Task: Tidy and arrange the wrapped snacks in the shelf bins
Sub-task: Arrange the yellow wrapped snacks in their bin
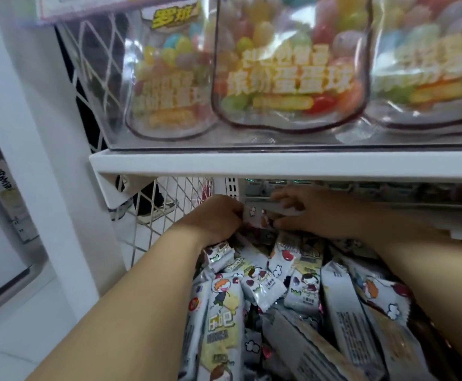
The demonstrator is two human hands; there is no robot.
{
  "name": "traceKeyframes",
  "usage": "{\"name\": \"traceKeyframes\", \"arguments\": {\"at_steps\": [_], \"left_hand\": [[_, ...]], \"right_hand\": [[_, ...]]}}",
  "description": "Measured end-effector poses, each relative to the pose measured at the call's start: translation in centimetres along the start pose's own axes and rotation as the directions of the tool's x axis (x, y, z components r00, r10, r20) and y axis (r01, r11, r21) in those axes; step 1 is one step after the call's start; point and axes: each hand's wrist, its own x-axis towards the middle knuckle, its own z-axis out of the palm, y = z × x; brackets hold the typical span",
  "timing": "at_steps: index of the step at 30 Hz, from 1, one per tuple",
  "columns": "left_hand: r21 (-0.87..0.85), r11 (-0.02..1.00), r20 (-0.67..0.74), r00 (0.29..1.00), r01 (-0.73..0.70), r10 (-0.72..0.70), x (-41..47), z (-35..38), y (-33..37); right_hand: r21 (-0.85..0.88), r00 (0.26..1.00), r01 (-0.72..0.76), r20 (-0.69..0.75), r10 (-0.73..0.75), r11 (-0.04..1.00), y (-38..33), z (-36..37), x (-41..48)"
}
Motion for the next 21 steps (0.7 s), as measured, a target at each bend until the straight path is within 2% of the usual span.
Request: {"name": "traceKeyframes", "arguments": {"at_steps": [3,5,8,10,14,18,21], "left_hand": [[-0.071,0.997,-0.005,1.000,0.003,-0.003,0.2,0.1,-0.1],[-0.121,0.993,-0.066,0.998,-0.009,0.001,0.7,0.0,-0.3],[-0.171,0.985,-0.150,0.988,0.012,-0.038,1.6,0.1,-0.8],[-0.170,0.985,-0.123,0.991,0.037,-0.058,2.2,0.2,-0.9],[-0.017,0.996,-0.038,0.995,0.088,-0.089,2.6,0.1,-0.6],[0.222,0.974,0.029,0.998,0.046,-0.053,2.8,-0.1,-0.1],[0.293,0.955,0.047,0.998,0.033,-0.049,2.9,0.0,0.1]], "right_hand": [[0.006,0.999,-0.030,0.012,0.030,1.000,0.3,0.5,0.2],[0.035,1.000,-0.005,0.022,0.004,0.999,0.8,0.5,0.0],[0.126,1.000,0.014,0.004,-0.014,0.992,1.6,0.1,-0.5],[0.204,1.000,0.002,-0.031,0.004,0.979,2.4,-0.2,-0.7],[0.250,1.000,0.013,-0.021,-0.008,0.968,2.8,-0.5,-1.0],[0.298,0.991,0.023,-0.131,0.016,0.954,2.5,-0.3,-1.2],[0.276,0.983,0.011,-0.180,0.040,0.961,2.4,-0.1,-1.1]]}}
